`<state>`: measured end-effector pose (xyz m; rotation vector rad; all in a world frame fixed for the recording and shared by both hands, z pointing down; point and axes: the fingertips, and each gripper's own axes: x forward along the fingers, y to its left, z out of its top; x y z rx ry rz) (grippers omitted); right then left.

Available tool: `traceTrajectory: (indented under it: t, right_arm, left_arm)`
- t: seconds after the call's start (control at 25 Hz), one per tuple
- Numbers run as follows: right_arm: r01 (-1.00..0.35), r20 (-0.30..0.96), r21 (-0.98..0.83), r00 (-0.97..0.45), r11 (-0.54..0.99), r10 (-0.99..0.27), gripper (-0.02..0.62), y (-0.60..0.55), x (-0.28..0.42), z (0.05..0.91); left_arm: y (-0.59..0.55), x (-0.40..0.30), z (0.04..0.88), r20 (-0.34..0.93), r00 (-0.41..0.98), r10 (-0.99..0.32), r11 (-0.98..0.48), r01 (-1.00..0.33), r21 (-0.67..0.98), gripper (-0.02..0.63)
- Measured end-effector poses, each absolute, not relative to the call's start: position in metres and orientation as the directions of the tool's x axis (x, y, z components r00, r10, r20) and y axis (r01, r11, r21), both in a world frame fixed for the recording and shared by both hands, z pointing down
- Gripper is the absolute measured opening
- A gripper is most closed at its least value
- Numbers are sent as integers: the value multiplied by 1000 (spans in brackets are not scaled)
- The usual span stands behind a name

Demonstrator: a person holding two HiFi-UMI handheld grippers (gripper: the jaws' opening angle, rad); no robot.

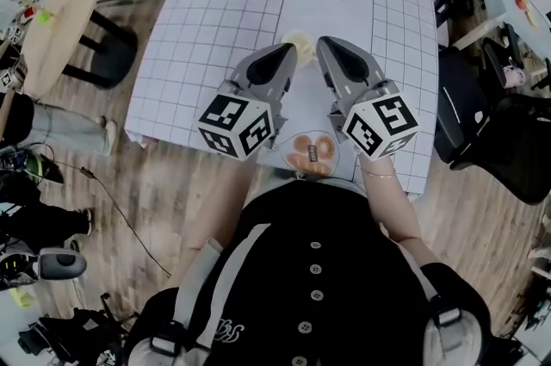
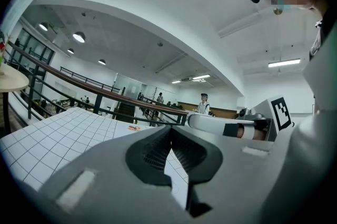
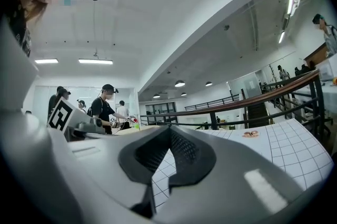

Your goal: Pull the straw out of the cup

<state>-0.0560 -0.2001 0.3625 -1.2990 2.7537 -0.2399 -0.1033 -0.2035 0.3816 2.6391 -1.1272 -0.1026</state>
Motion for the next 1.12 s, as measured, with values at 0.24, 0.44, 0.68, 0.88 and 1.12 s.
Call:
traceTrajectory:
  t: [0.24,0.44,0.68,0.88,1.12]
  right_arm:
    - [-751,10,-163,-650,640,-760,-2,-198,-61,365]
    - [-743,36,-156,-663,651,-748,-2,-197,-65,370]
    - [-740,59,-152,-669,655,-741,-2,-199,-67,377]
    - [-740,70,-163,-669,653,-740,-2,-201,-66,382]
    - [-735,74,-164,-674,657,-735,-2,-201,-66,383]
  left_arm:
    - [-202,-105,385,40,695,-718,-658,-697,285,-2]
    - [-202,-106,386,43,691,-722,-652,-699,292,-2]
    - [-205,-106,391,55,691,-721,-647,-700,302,-2]
    - [-205,-103,393,59,695,-716,-649,-695,309,-2]
    - [-207,-101,397,62,700,-712,-648,-689,325,-2]
